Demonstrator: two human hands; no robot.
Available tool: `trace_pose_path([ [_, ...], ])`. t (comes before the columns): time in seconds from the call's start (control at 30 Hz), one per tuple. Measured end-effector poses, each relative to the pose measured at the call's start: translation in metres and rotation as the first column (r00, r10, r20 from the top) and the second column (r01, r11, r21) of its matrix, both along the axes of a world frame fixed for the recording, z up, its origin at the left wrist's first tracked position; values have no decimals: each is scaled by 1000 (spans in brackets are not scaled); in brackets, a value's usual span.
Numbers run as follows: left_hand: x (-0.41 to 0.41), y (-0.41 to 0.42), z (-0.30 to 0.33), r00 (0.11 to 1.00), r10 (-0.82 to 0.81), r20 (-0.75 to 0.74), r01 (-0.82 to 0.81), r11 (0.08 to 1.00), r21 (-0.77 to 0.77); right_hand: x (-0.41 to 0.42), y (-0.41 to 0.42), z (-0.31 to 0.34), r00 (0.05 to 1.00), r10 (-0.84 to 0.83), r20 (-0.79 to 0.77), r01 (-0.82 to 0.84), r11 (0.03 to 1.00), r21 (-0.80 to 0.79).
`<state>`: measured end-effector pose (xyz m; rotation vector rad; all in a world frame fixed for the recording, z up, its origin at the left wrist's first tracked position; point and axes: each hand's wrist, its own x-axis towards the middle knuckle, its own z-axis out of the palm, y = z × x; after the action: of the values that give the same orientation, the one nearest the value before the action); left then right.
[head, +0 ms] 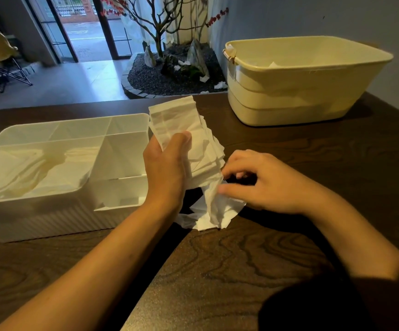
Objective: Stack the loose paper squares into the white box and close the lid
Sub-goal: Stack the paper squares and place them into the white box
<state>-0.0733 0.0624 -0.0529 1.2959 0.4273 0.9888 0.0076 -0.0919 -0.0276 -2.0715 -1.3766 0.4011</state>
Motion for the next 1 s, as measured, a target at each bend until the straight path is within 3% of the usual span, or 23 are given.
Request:
trace_pose_path([
  [0.07,0,0,0,1000,18,-4,-18,1000,-7,7,-3,-1,997,-40,-68,44,998,54],
  [0.23,0,1,0,1000,19,13,-19,1000,-18,0,3,-15,979,27,202,5,988,-156],
  [0.47,1,-1,1,1000,24,13,-23,999,-40,0,1,-9,980,80,184,-18,948,-317],
  [0.6,0,1,1,999,8,-31,-9,999,-43,12,3,-15,958,12,287,66,963,-261],
  [0.73,1,1,0,999,23,-46,-24,1000,-21,22,0,-16,953,-105,284,154,976,-155],
  [0.9,1,1,0,998,24,-65,-26,999,-31,29,-1,-16,961,-234,148,224,971,82],
  [1.0,0,1,1,998,22,-61,-24,999,-29,33,-1,-18,952,-302,-46,305,928,213],
])
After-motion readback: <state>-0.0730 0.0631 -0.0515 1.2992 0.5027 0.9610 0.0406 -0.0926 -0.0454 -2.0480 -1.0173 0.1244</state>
